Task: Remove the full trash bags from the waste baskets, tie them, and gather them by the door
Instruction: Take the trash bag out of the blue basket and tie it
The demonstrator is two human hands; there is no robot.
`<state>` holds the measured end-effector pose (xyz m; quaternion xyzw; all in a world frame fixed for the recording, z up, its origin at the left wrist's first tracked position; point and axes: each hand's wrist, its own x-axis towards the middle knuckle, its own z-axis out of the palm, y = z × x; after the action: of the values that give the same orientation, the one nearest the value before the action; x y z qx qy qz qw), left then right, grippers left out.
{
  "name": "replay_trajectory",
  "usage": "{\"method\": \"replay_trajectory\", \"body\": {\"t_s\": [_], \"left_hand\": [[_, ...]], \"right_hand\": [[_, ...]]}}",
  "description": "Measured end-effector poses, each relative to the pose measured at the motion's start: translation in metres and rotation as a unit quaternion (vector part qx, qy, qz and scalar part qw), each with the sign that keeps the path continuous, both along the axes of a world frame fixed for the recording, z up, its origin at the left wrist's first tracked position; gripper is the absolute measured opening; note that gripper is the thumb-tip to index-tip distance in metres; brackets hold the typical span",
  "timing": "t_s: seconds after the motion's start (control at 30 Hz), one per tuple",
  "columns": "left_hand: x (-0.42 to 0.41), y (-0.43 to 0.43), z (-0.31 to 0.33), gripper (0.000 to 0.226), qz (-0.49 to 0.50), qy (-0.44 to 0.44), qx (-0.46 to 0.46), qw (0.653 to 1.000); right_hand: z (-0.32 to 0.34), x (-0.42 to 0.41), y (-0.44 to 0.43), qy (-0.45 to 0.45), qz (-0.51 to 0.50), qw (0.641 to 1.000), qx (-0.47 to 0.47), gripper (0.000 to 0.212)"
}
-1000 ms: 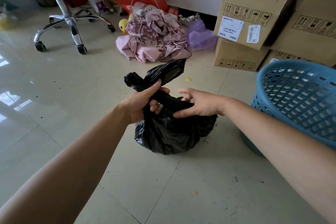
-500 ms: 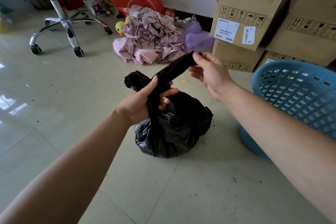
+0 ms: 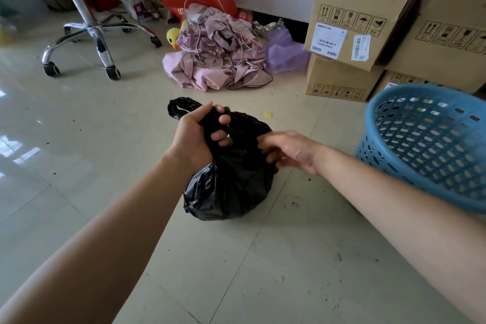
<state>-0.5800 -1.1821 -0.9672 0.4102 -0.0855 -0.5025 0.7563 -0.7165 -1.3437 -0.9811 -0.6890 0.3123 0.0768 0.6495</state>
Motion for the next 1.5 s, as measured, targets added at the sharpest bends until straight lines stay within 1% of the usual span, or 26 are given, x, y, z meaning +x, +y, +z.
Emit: {"method": "replay_trajectory", "body": {"t_s": [0.07, 0.13, 0.2, 0.23, 0.3, 0.33, 0.37, 0.43, 0.47, 0.5, 0.53, 0.6, 0.7, 0.77, 0.8, 0.87, 0.93, 1.0, 1.03, 1.1, 1.2, 1.27, 1.3, 1.37, 1.47, 1.5], "left_hand": [[0.003, 0.001, 0.004, 0.041, 0.004, -0.028, 0.035, 0.999], [0.006, 0.004, 0.007, 0.048, -0.008, -0.066, 0.068, 0.995], [0.006, 0.004, 0.009, 0.051, -0.03, -0.094, 0.088, 0.991], [0.004, 0.004, 0.01, 0.052, -0.042, -0.102, 0.092, 0.99], [0.001, 0.001, 0.011, 0.053, -0.065, -0.115, 0.093, 0.987], [-0.001, 0.0, 0.011, 0.053, -0.075, -0.122, 0.093, 0.985], [-0.002, -0.002, 0.011, 0.053, -0.085, -0.131, 0.092, 0.983], [-0.003, -0.004, 0.011, 0.054, -0.097, -0.155, 0.101, 0.978], [-0.002, -0.005, 0.011, 0.054, -0.095, -0.179, 0.12, 0.972], [0.0, -0.006, 0.01, 0.055, -0.086, -0.212, 0.154, 0.961], [0.002, -0.007, 0.009, 0.056, -0.07, -0.25, 0.194, 0.946], [0.004, -0.01, 0.004, 0.055, -0.035, -0.314, 0.262, 0.912], [0.003, -0.016, -0.003, 0.046, 0.057, -0.354, 0.301, 0.884], [0.003, -0.021, -0.008, 0.037, 0.138, -0.346, 0.302, 0.877], [0.004, -0.023, -0.01, 0.034, 0.167, -0.327, 0.296, 0.882], [0.003, -0.026, -0.01, 0.033, 0.199, -0.261, 0.258, 0.909], [0.002, -0.026, -0.008, 0.041, 0.213, -0.164, 0.184, 0.946], [0.001, -0.021, -0.005, 0.048, 0.201, -0.057, 0.106, 0.972], [0.001, -0.018, -0.004, 0.05, 0.189, -0.03, 0.088, 0.978], [0.002, -0.011, -0.002, 0.053, 0.164, -0.028, 0.091, 0.982], [0.0, -0.007, -0.001, 0.054, 0.144, -0.049, 0.103, 0.983], [0.0, -0.006, 0.0, 0.053, 0.134, -0.051, 0.1, 0.985], [-0.001, -0.006, 0.001, 0.053, 0.127, -0.051, 0.098, 0.986], [-0.004, -0.007, 0.002, 0.054, 0.109, -0.054, 0.094, 0.988], [-0.009, -0.01, 0.002, 0.057, 0.083, -0.075, 0.085, 0.99], [-0.009, -0.011, 0.001, 0.06, 0.076, -0.091, 0.091, 0.989]], "right_hand": [[0.004, 0.004, -0.009, -0.086, -0.064, 0.99, -0.087, 0.028], [0.007, 0.005, -0.016, -0.135, -0.078, 0.976, -0.155, 0.046], [0.007, 0.004, -0.018, -0.131, -0.027, 0.972, -0.195, 0.067], [0.007, 0.003, -0.017, -0.12, 0.01, 0.972, -0.2, 0.075], [0.005, 0.003, -0.011, -0.109, 0.078, 0.975, -0.178, 0.084], [0.004, 0.003, -0.008, -0.107, 0.097, 0.976, -0.162, 0.081], [0.002, 0.004, -0.006, -0.105, 0.108, 0.977, -0.152, 0.069], [0.002, 0.007, -0.002, -0.092, 0.116, 0.976, -0.157, 0.033], [0.002, 0.009, -0.001, -0.084, 0.11, 0.975, -0.173, 0.02], [0.003, 0.01, -0.001, -0.074, 0.098, 0.974, -0.193, 0.013], [0.004, 0.01, -0.003, -0.065, 0.083, 0.971, -0.213, 0.012], [0.006, 0.011, -0.005, -0.048, 0.064, 0.97, -0.229, 0.018], [0.004, 0.013, -0.004, -0.032, 0.078, 0.973, -0.214, 0.018], [0.002, 0.013, -0.002, -0.025, 0.09, 0.977, -0.189, 0.02], [0.002, 0.012, -0.001, -0.021, 0.094, 0.98, -0.172, 0.022], [0.001, 0.01, 0.001, -0.015, 0.099, 0.985, -0.14, 0.022], [0.001, 0.007, 0.002, -0.007, 0.113, 0.988, -0.108, 0.025], [0.001, 0.002, 0.002, 0.014, 0.152, 0.987, -0.052, 0.034], [0.0, 0.0, 0.002, 0.019, 0.164, 0.986, -0.015, 0.036], [-0.001, -0.001, 0.001, 0.009, 0.129, 0.991, 0.034, 0.043], [-0.005, 0.002, -0.006, -0.013, 0.039, 0.999, 0.019, 0.066], [-0.006, 0.003, -0.011, -0.03, 0.024, 0.999, 0.025, 0.08], [-0.005, 0.003, -0.012, -0.042, 0.022, 0.998, 0.033, 0.083], [-0.002, 0.003, -0.013, -0.065, 0.017, 0.997, 0.029, 0.078], [-0.005, 0.007, -0.011, -0.105, -0.009, 0.994, -0.014, 0.048], [-0.007, 0.008, -0.012, -0.107, -0.023, 0.993, -0.04, 0.042]]}}
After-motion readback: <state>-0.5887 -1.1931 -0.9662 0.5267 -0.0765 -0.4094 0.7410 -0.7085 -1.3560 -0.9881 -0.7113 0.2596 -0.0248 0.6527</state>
